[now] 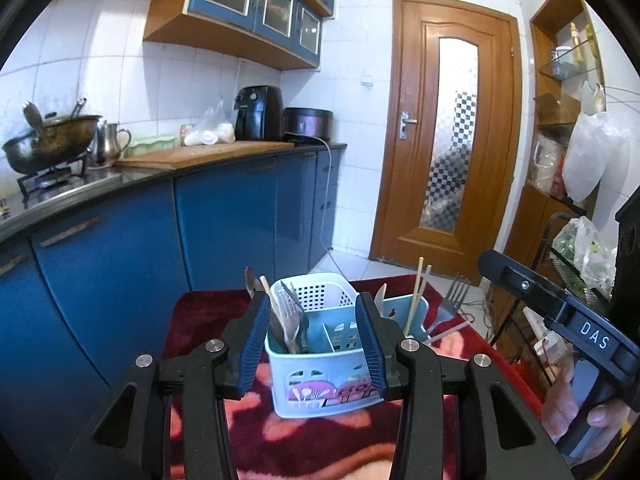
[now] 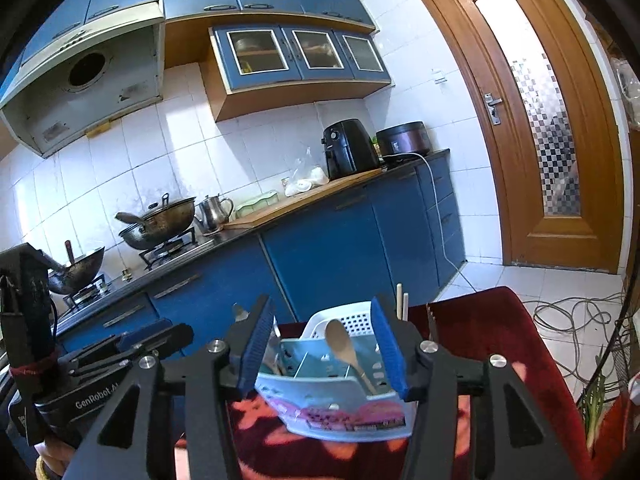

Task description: Organize utensils

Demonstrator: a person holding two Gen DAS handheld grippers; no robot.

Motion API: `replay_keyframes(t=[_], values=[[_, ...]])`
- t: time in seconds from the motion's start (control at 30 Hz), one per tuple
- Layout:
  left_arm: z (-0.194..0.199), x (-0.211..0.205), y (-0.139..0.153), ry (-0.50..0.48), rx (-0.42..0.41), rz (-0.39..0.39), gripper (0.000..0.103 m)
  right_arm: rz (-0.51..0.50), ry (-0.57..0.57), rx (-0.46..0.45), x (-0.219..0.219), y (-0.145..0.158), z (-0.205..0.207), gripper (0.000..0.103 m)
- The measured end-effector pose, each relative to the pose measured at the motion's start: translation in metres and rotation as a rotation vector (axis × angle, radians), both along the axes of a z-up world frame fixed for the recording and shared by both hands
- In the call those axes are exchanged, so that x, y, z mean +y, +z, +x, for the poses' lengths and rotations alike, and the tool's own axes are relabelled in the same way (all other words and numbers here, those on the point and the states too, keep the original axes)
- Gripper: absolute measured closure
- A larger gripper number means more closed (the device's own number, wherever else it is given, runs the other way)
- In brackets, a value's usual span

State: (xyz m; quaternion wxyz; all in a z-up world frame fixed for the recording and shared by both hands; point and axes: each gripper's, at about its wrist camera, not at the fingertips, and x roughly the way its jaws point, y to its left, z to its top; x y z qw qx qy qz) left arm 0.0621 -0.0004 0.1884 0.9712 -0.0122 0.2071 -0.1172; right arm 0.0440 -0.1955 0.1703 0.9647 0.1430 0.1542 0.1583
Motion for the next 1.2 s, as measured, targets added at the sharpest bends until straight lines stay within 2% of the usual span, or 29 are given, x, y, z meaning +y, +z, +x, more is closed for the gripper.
replay_keyframes(t=[0.13, 0.33, 0.5, 0.63, 0.7, 0.8, 0.87, 1.0, 1.07, 1.2], values=[[-0.023, 0.006, 0.008, 0.013, -0.016, 0.005, 0.057, -0.012, 0.015, 0.017, 0.005, 0.004, -0.018, 0.048], [-0.056, 0.012, 0.012, 0.019, -0.022, 0.003, 0.049, -0.026, 0.028, 0.069, 0.009, -0.008, -0.039, 0.048], [-0.077, 0.015, 0.000, 0.025, -0.001, -0.004, 0.046, -0.031, 0.020, 0.099, 0.010, -0.023, -0.054, 0.048], [-0.088, 0.020, -0.014, 0.032, 0.024, -0.018, 0.044, -0.064, 0.017, 0.108, 0.013, -0.034, -0.065, 0.043], [-0.092, 0.021, -0.021, 0.037, 0.033, -0.024, 0.039, -0.079, 0.020, 0.113, 0.015, -0.041, -0.072, 0.041], [-0.094, 0.022, -0.032, 0.044, 0.044, -0.030, 0.034, -0.098, 0.002, 0.130, 0.017, -0.052, -0.080, 0.033], [-0.095, 0.021, -0.040, 0.051, 0.050, -0.025, 0.032, -0.111, -0.013, 0.145, 0.017, -0.059, -0.085, 0.021], [-0.095, 0.021, -0.059, 0.065, 0.061, -0.015, 0.030, -0.132, -0.048, 0.137, 0.017, -0.069, -0.093, 0.015], [-0.093, 0.023, -0.069, 0.074, 0.075, -0.021, 0.030, -0.148, -0.057, 0.130, 0.018, -0.075, -0.096, 0.007], [-0.087, 0.023, -0.089, 0.096, 0.110, -0.020, 0.029, -0.180, -0.076, 0.131, 0.020, -0.092, -0.095, 0.004]])
